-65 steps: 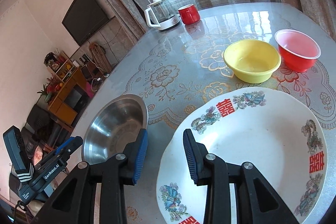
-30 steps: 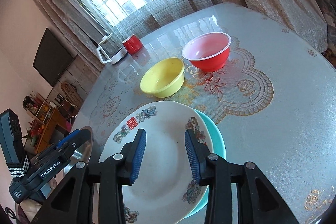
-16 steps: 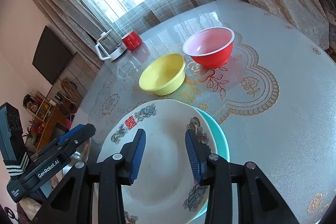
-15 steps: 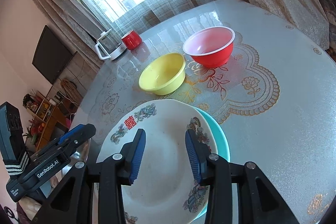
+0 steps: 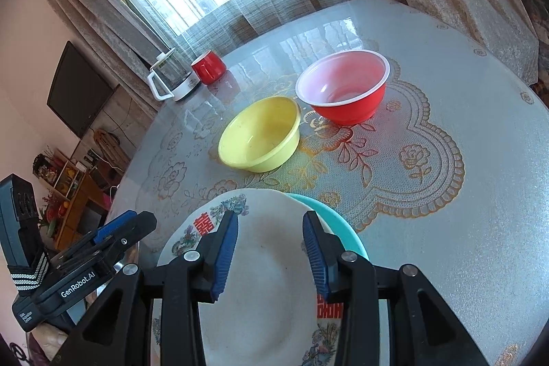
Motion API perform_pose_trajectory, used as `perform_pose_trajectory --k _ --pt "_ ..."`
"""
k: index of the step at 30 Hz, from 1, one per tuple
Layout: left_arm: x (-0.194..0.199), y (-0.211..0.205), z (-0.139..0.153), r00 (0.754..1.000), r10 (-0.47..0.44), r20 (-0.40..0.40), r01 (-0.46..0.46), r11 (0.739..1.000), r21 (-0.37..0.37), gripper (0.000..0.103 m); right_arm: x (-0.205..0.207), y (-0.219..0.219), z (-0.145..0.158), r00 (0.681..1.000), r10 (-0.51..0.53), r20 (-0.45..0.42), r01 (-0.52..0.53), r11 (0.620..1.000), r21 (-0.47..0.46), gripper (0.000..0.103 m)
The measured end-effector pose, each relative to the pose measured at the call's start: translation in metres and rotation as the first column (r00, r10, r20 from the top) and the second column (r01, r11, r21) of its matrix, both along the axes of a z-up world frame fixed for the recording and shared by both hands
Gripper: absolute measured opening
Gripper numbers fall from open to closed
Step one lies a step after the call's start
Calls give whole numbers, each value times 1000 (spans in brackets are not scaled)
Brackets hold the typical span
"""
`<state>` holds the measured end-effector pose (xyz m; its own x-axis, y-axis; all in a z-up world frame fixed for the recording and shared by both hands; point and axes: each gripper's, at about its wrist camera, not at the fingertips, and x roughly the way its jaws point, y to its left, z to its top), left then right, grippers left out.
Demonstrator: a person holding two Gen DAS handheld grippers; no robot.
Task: Organize plates and bowls
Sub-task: 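Move the right gripper over the plate stack toward the yellow bowl, then close the right gripper on the yellow bowl rim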
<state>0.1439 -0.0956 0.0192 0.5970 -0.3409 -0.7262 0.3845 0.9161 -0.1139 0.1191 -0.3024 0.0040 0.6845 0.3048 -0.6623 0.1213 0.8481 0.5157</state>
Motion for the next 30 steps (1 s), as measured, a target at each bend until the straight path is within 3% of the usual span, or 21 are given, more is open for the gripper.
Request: perform_pose_trajectory --k 7,12,17,28,30 --pt "31 -5 3 999 21 -44 -23 999 -34 51 33 -7 1 1000 -18 -21 19 998 63 40" --pt "55 -14 0 995 28 -93 -33 998 -48 51 57 -7 -3 998 -31 -47 33 998 51 34" --pt "77 -24 -5 991 12 -133 -23 996 -83 37 78 -14 -13 992 -85 -91 90 995 54 28" --pt "118 -46 -28 975 3 -224 -33 991 -131 33 105 -18 -33 984 -109 -143 119 991 61 26" --pt "123 -47 -32 971 6 -237 -38 991 -131 25 106 -19 -36 983 -110 -149 120 991 65 24"
